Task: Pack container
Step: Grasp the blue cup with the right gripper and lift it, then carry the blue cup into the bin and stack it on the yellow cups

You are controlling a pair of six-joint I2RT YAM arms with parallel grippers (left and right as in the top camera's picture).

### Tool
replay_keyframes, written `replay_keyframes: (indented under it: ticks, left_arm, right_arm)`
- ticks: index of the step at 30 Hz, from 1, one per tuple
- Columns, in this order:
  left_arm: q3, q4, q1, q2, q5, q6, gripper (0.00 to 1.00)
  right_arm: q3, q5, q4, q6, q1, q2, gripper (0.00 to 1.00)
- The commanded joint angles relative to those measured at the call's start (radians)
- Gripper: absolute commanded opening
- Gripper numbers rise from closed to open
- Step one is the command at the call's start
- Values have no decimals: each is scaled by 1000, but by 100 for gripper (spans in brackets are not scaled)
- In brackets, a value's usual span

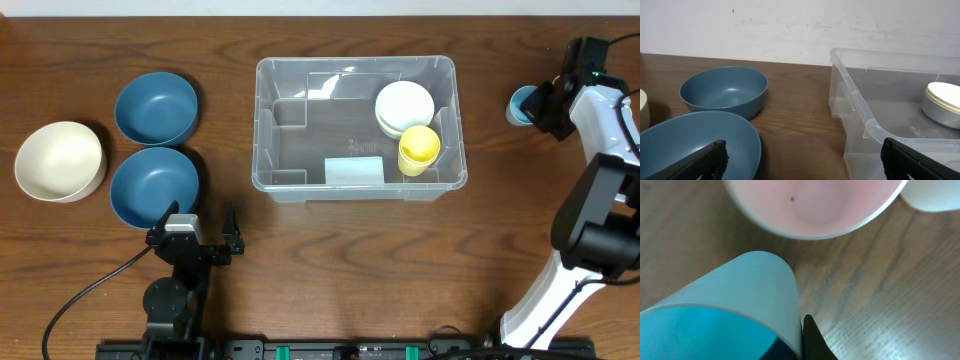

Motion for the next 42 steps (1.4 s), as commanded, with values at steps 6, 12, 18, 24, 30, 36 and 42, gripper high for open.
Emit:
replay_keyframes:
  ticks: [6, 12, 18, 24, 30, 36, 42]
  left_arm:
    - [-16, -40, 5, -1, -19, 17, 98]
    - [-16, -40, 5, -1, -19, 17, 98]
    - [-16, -40, 5, -1, -19, 17, 98]
    - [-16, -40, 5, -1, -19, 17, 98]
    - [-16, -40, 5, -1, -19, 17, 98]
    - [-16, -40, 5, -1, -19, 17, 98]
    - [-16, -40, 5, -1, -19, 17, 98]
  right_arm:
    - [10, -88, -92, -122, 99, -343, 2]
    - [10, -169, -230, -151, 247, -488, 4]
    - [2, -157, -319, -158, 434, -494, 4]
    - [-15, -58, -332, -110, 540, -453, 4]
    - [-21, 3, -374, -67, 542, -427, 4]
    - [-30, 50, -414, -47, 537, -413, 5]
    - [-92, 76, -396, -18, 536, -413, 6]
